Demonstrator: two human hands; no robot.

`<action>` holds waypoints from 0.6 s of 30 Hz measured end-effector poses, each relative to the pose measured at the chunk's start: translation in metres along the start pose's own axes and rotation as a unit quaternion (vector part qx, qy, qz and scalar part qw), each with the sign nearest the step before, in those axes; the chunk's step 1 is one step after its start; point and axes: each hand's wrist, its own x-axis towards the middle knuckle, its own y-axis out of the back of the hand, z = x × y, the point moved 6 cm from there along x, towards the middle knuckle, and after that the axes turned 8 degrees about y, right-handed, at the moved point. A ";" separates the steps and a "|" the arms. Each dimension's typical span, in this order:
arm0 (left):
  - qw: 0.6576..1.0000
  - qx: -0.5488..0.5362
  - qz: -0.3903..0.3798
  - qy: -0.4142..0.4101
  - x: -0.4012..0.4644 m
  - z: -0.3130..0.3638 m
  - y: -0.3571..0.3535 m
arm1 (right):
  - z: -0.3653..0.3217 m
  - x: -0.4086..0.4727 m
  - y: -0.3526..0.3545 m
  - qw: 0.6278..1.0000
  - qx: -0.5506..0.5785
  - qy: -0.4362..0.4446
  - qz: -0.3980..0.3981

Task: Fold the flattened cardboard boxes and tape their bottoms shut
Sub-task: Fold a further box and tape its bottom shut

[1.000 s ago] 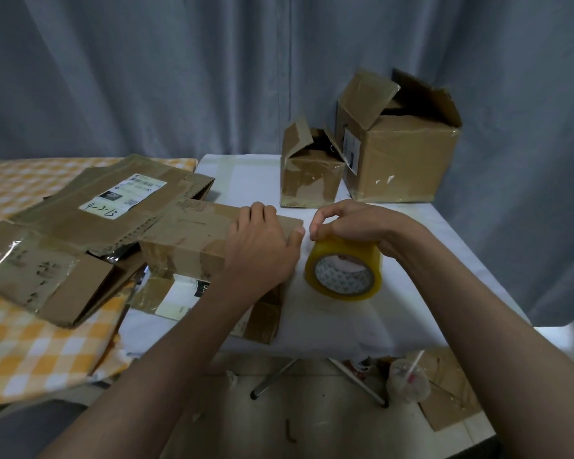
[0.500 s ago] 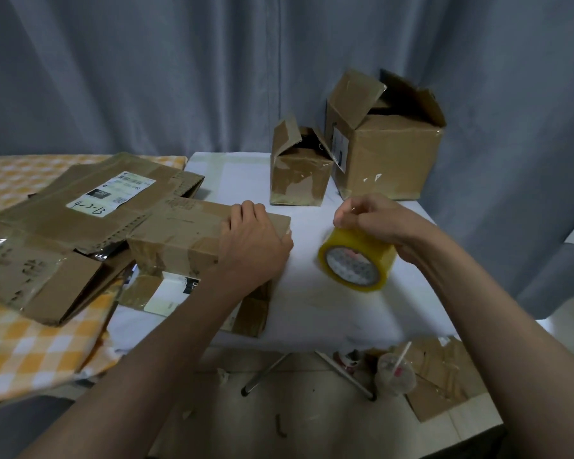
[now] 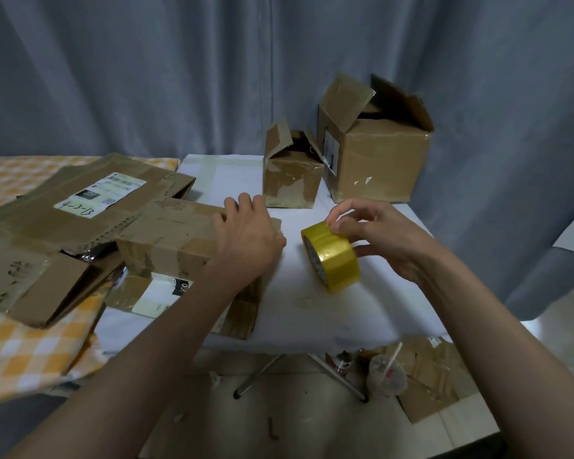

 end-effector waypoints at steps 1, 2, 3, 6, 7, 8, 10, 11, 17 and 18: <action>1.000 -0.029 -0.003 -0.003 0.000 0.001 0.000 | 0.000 0.000 -0.001 1.000 0.005 0.003 0.001; 0.998 -0.068 0.003 -0.008 0.001 0.002 0.003 | -0.001 0.001 -0.003 1.000 0.008 0.008 0.001; 0.993 -0.116 0.024 -0.023 0.001 0.003 0.009 | -0.001 0.001 -0.004 1.000 0.008 0.014 0.001; 0.964 -0.214 0.071 -0.138 -0.006 0.019 0.034 | -0.002 0.001 -0.006 1.000 0.012 0.027 -0.001; 0.957 -0.229 0.059 -0.166 -0.009 0.025 0.037 | -0.002 0.002 -0.006 0.999 0.013 0.030 0.001; 0.953 -0.242 0.042 -0.175 -0.010 0.029 0.036 | -0.002 0.002 -0.006 0.999 0.014 0.033 0.003; 0.948 -0.278 0.017 -0.152 -0.010 0.031 0.030 | -0.001 0.003 -0.006 0.999 0.016 0.038 0.007; 0.945 -0.297 0.007 -0.136 -0.009 0.030 0.027 | -0.001 0.003 -0.006 0.999 0.018 0.041 0.010; 0.959 -0.268 0.041 -0.081 -0.009 0.025 0.024 | 0.010 0.000 -0.011 1.000 0.017 0.015 -0.004; 0.963 -0.255 0.050 -0.072 -0.010 0.024 0.023 | 0.012 -0.001 -0.013 1.000 0.017 0.006 -0.013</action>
